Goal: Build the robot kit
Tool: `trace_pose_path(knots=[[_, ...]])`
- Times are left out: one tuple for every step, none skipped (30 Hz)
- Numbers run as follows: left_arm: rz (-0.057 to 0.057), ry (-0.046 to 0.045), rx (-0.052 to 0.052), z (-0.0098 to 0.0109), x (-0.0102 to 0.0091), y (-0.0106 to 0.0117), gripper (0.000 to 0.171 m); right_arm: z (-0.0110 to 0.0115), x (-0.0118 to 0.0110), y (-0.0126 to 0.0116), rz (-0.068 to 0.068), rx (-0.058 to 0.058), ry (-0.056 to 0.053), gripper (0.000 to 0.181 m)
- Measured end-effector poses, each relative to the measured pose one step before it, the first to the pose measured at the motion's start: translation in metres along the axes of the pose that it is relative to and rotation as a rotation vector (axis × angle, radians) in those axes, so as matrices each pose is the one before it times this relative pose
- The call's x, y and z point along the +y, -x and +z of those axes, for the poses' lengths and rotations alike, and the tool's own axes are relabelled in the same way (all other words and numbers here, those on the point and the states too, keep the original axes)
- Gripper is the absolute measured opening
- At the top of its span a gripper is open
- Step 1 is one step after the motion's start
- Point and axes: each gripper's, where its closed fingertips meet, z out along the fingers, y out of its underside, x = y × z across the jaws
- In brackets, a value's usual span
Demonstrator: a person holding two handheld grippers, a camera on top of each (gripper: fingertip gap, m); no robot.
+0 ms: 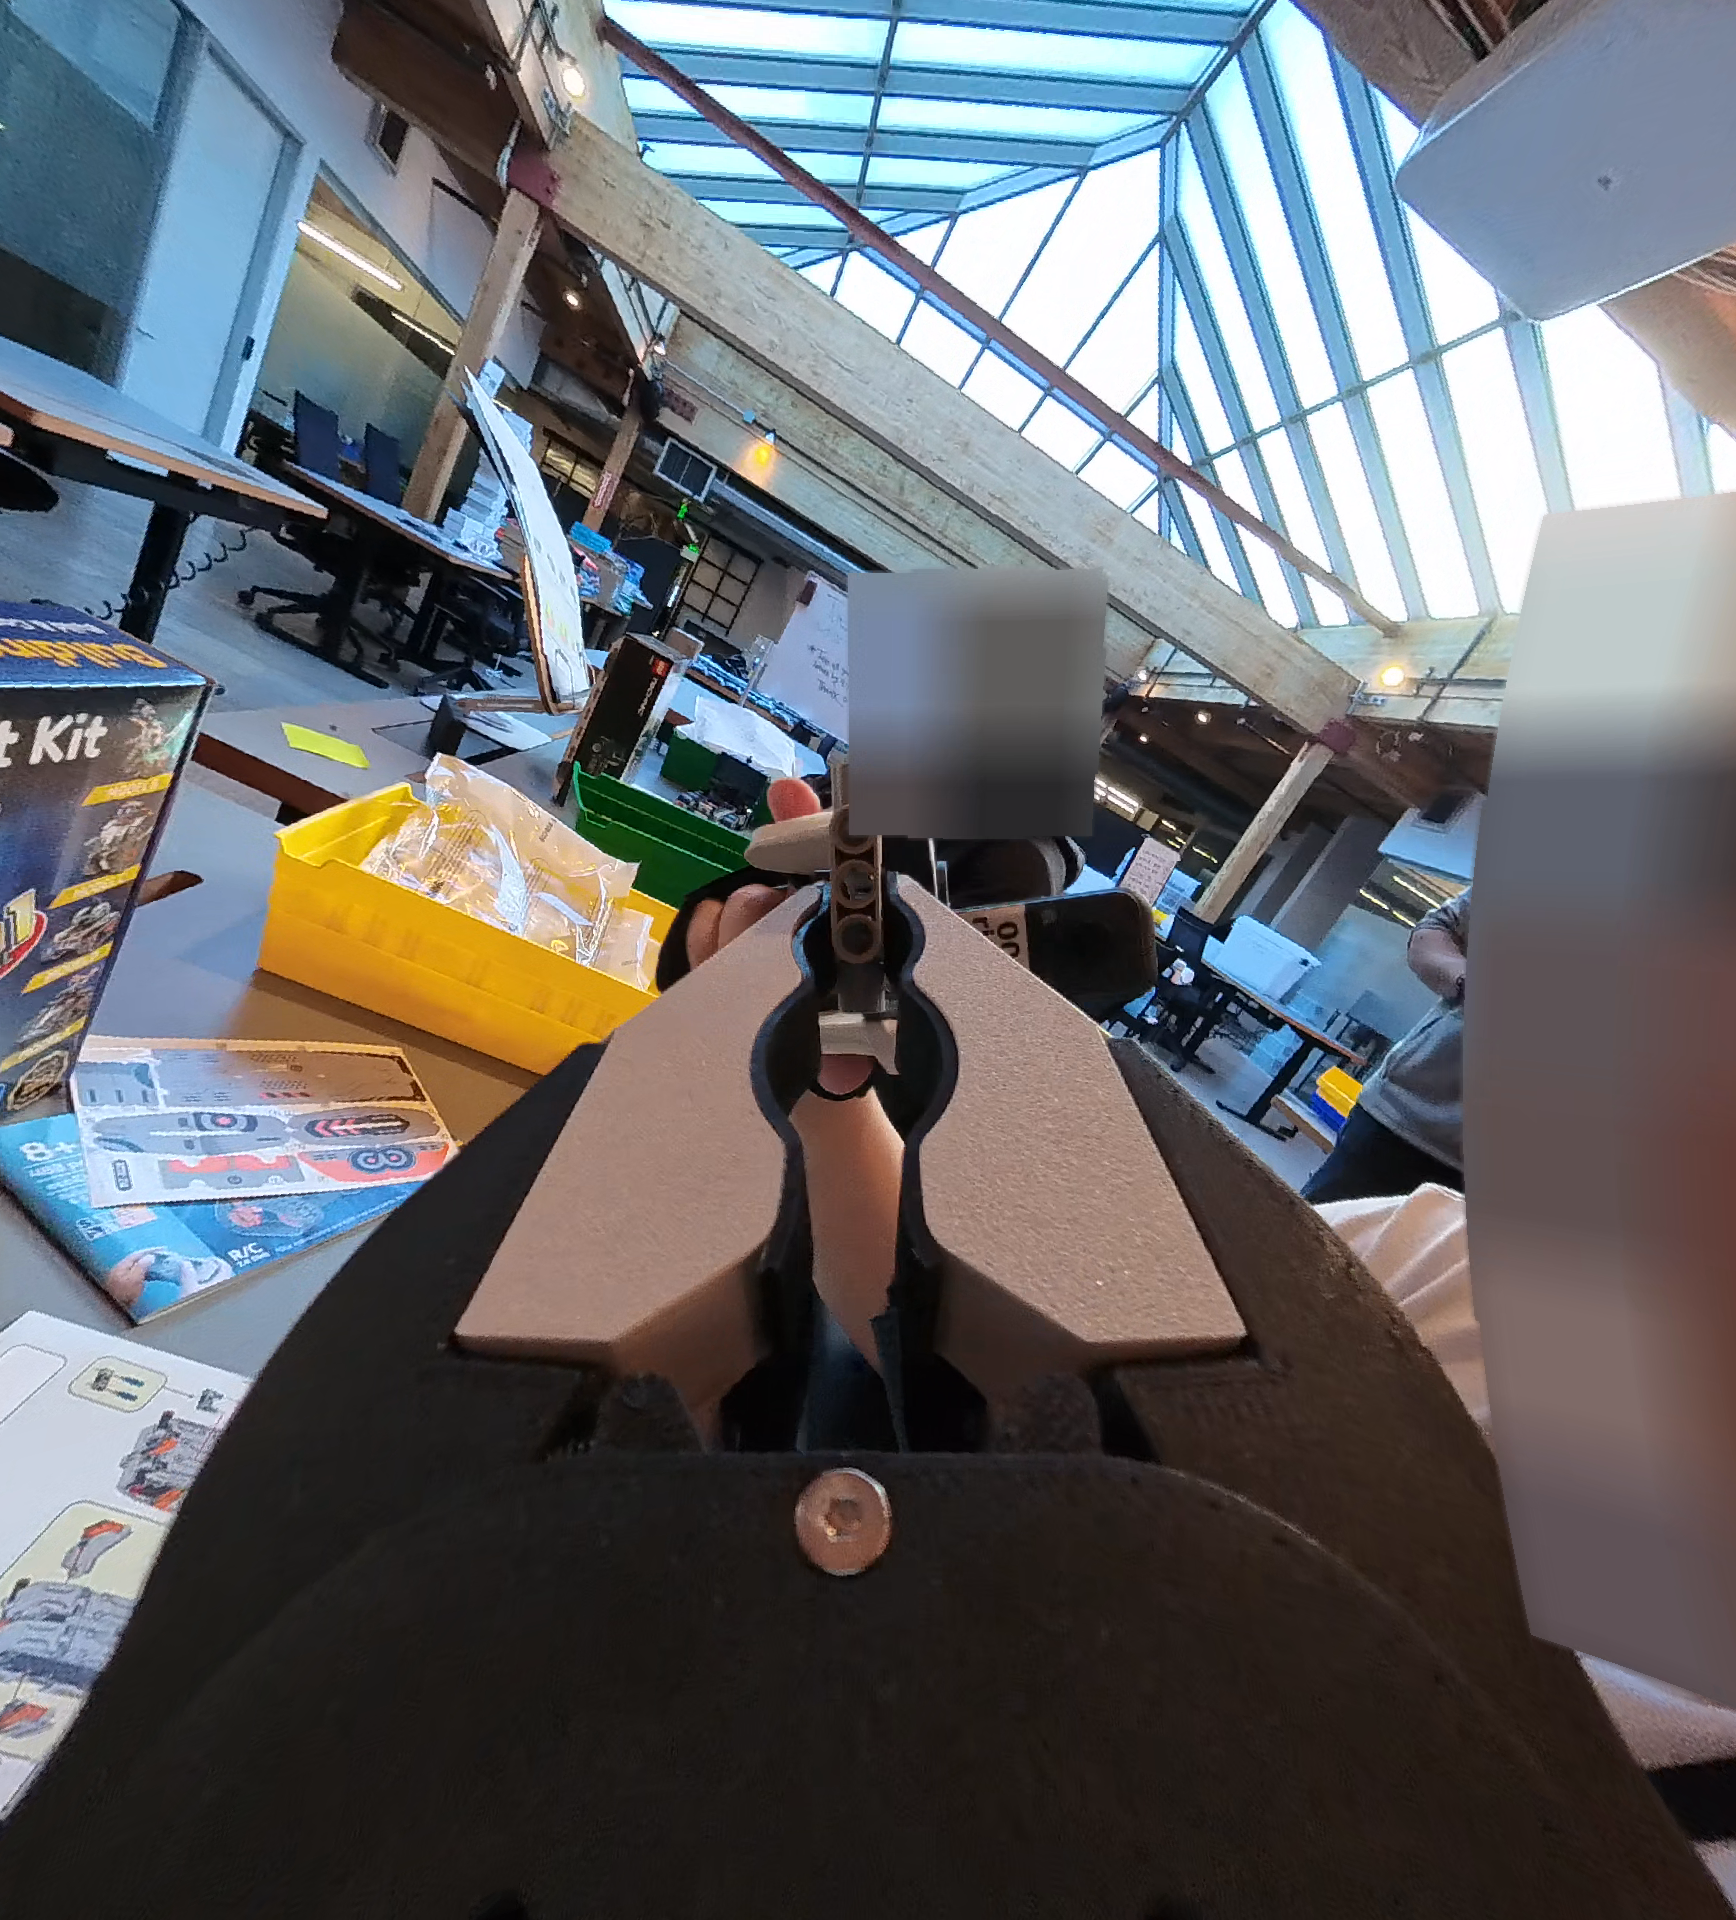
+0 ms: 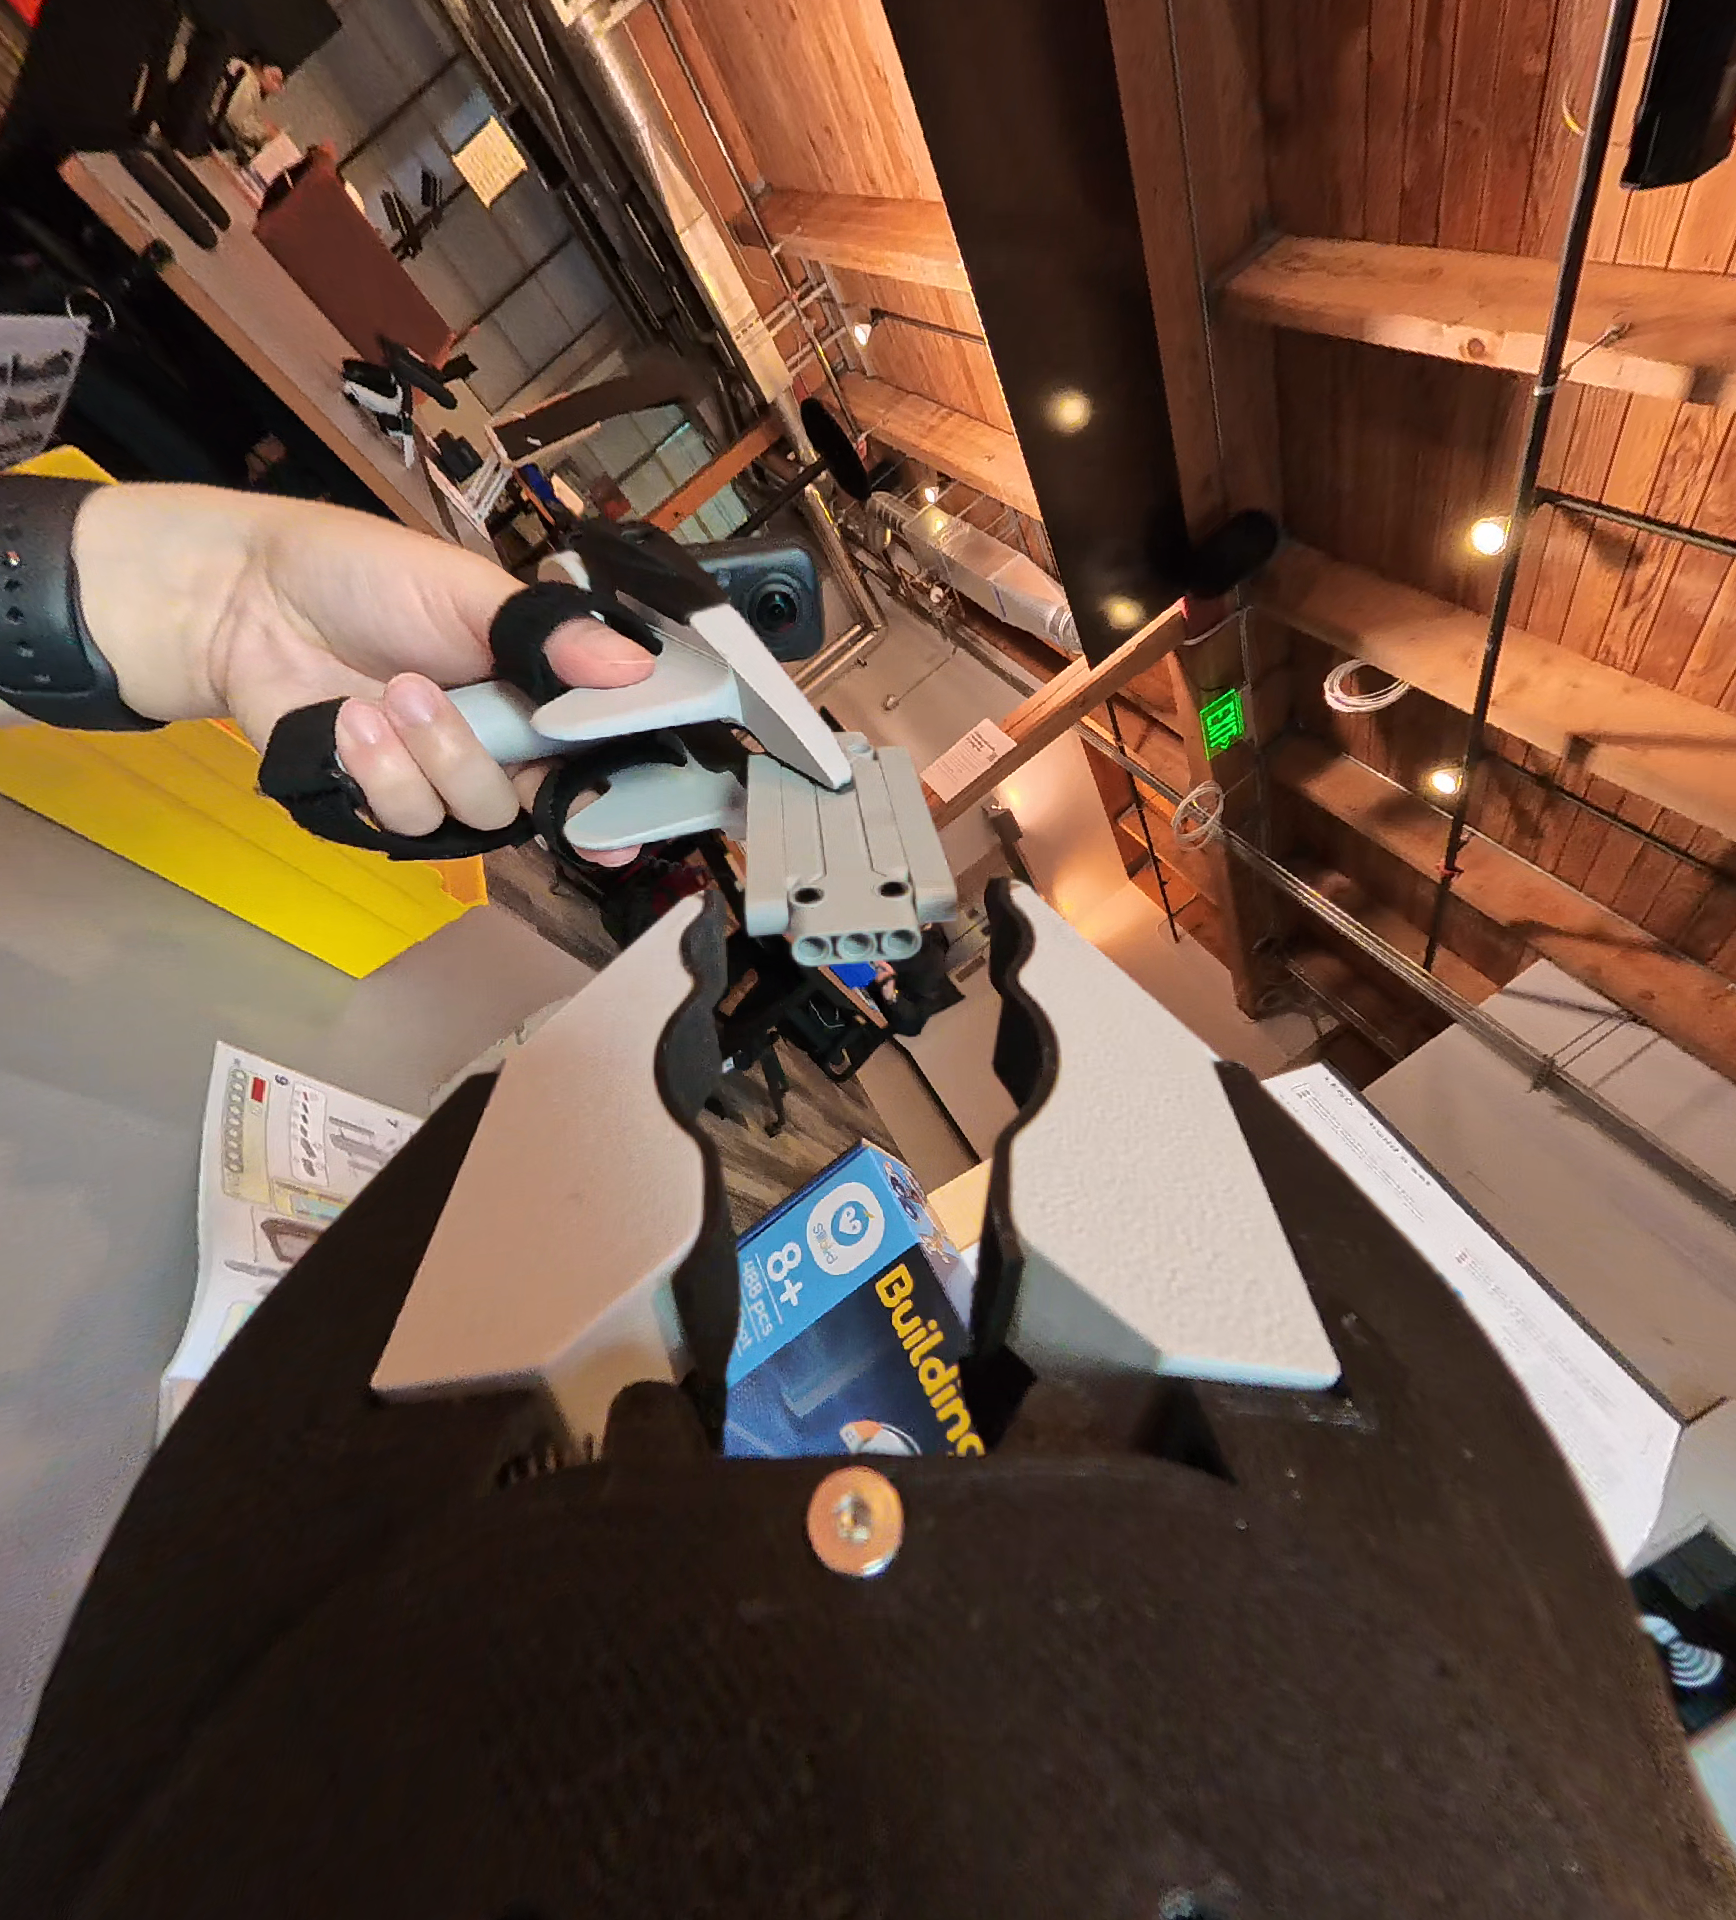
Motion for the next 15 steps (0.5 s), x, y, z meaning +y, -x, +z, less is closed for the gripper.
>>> trace_pose_path(knots=[[0.0016, 0.00479, 0.007, 0.00109, 0.00097, -0.00186, 0.005, 0.0004, -0.0003, 0.00191, -0.0102, -0.0095, 0.0067, 0.051], [-0.0007, 0.01295, 0.0102, 0.00136, 0.00206, -0.00237, 0.004, 0.00002, -0.00045, 0.00134, -0.0137, -0.0047, 0.0058, 0.051], [0.0007, 0.00924, 0.0032, 0.00116, 0.00159, -0.00144, 0.004, -0.00075, -0.0027, -0.00119, -0.023, 0.0143, -0.0086, 0.05], [0.004, 0.00429, -0.0017, 0.00089, 0.00085, -0.00057, 0.004, -0.00097, -0.004, 0.00068, -0.0142, -0.0017, -0.0169, 0.043], [-0.0001, 0.00134, 0.0062, 0.00052, 0.00022, -0.00147, 0.004, -0.00011, -0.00083, 0.0015, 0.0006, -0.0128, 0.0038, 0.041], [-0.0011, 0.00226, -0.0016, 0.00005, 0.00025, -0.00006, 0.004, -0.00012, 0.00031, 0.00015, 0.0011, -0.0077, 0.0108, 0.041], [0.0025, 0.00416, 0.0001, 0.00001, 0.00054, -0.00023, 0.004, -0.00026, -0.0002, 0.00058, -0.0053, -0.0062, 0.0071, 0.041], [0.0003, 0.0035, 0.004, 0.00021, 0.00051, -0.00057, 0.004, -0.00039, -0.00085, 0.00039, -0.0102, -0.0018, 0.0009, 0.041], [-0.0013, 0.00079, 0.0038, 0.00027, 0.00008, -0.00062, 0.004, -0.00018, -0.00104, -0.00005, -0.005, 0.0005, -0.0007, 0.041], [-0.0017, 0.00142, 0.0042, 0.00033, 0.0003, -0.00069, 0.004, 0.00004, -0.00064, 0.00031, 0.0016, -0.0033, 0.0007, 0.041], [0.0005, 0.00456, 0.0039, 0.00045, 0.00073, -0.00071, 0.004, 0.00016, 0.0004, 0.00027, 0.0002, -0.0034, 0.0067, 0.042], [0.0023, 0.00151, -0.0012, 0.00033, 0.00022, -0.0001, 0.004, -0.00015, 0.00024, -0.00037, -0.0066, 0.0028, 0.0032, 0.043], [0.0015, -0.00189, 0.0006, 0.00012, -0.00028, -0.00039, 0.004, -0.00007, 0.00046, -0.00022, -0.0015, 0.0007, 0.0016, 0.043], [-0.0012, 0.00167, 0.0054, 0.00025, 0.00025, -0.0009, 0.004, -0.00007, 0.00122, 0.00032, 0.0063, -0.0046, 0.0055, 0.043], [-0.0002, 0.00123, 0.0024, 0.00023, 0.00024, -0.00052, 0.004, -0.00036, 0.00031, -0.00103, 0.001, 0.0052, -0.0009, 0.044]])
